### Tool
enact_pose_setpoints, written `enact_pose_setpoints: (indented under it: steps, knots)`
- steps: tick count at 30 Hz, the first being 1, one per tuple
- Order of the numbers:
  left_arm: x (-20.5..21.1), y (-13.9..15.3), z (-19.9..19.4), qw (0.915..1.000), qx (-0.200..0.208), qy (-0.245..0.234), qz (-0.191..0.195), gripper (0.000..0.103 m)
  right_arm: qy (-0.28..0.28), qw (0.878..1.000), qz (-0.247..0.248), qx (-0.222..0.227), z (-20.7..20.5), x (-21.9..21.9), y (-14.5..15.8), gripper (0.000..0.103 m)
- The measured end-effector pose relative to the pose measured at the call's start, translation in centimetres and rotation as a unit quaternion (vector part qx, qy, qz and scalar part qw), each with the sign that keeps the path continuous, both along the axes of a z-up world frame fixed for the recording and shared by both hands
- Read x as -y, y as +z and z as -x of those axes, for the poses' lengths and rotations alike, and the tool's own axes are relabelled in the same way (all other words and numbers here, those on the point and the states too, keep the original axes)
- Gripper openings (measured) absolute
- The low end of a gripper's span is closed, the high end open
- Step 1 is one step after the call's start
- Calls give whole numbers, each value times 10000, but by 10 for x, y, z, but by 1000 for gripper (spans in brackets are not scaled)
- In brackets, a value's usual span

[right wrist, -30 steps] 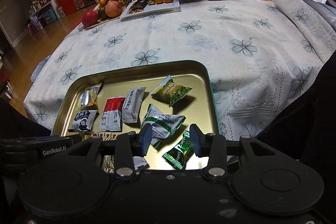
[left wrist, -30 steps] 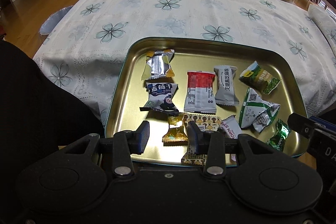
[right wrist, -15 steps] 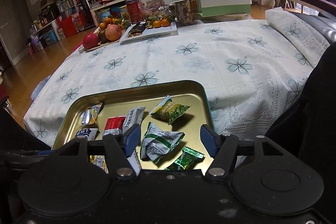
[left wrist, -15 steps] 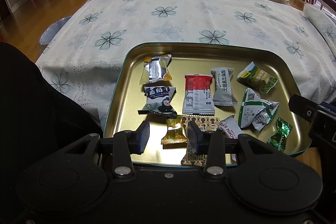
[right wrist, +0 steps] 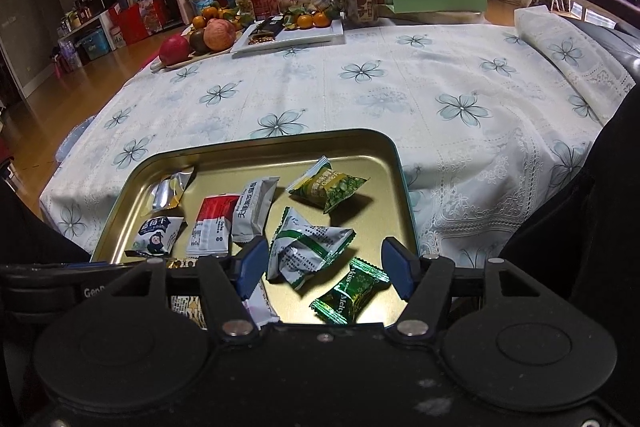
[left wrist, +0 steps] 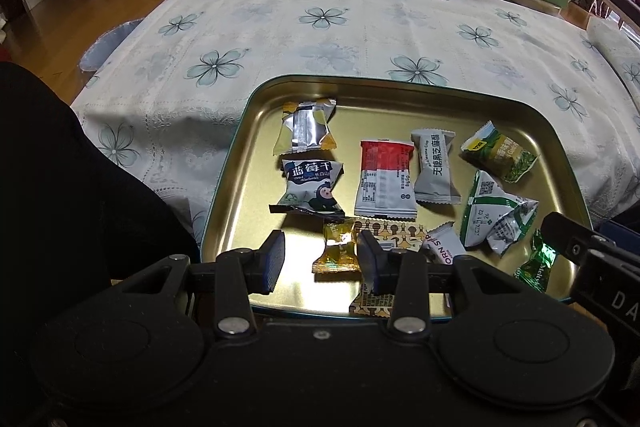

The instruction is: Organize snacks

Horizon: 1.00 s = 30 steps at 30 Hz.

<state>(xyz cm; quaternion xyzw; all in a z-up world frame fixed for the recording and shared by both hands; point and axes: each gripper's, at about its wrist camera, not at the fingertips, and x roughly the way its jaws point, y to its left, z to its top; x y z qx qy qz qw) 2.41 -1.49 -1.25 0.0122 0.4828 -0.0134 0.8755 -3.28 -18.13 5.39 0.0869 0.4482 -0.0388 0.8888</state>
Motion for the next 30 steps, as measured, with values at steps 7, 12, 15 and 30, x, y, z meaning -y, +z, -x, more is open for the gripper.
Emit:
enact_pose_setpoints:
  steps: [7, 12, 15, 30]
  knots:
    - [2, 0, 1, 10000, 23, -72, -61, 48, 9, 10000, 7, -8, 0, 0, 0, 66]
    - [1, 0, 0, 10000, 18, -53, -53, 48, 7, 10000, -13, -21, 0, 0, 0, 66]
    - [2, 0, 1, 10000, 28, -55, -66, 48, 23, 10000, -8, -29, 0, 0, -1, 66]
    - [1, 0, 1, 10000, 14, -50, -59, 48, 26, 10000, -27, -40, -1, 1, -1, 66]
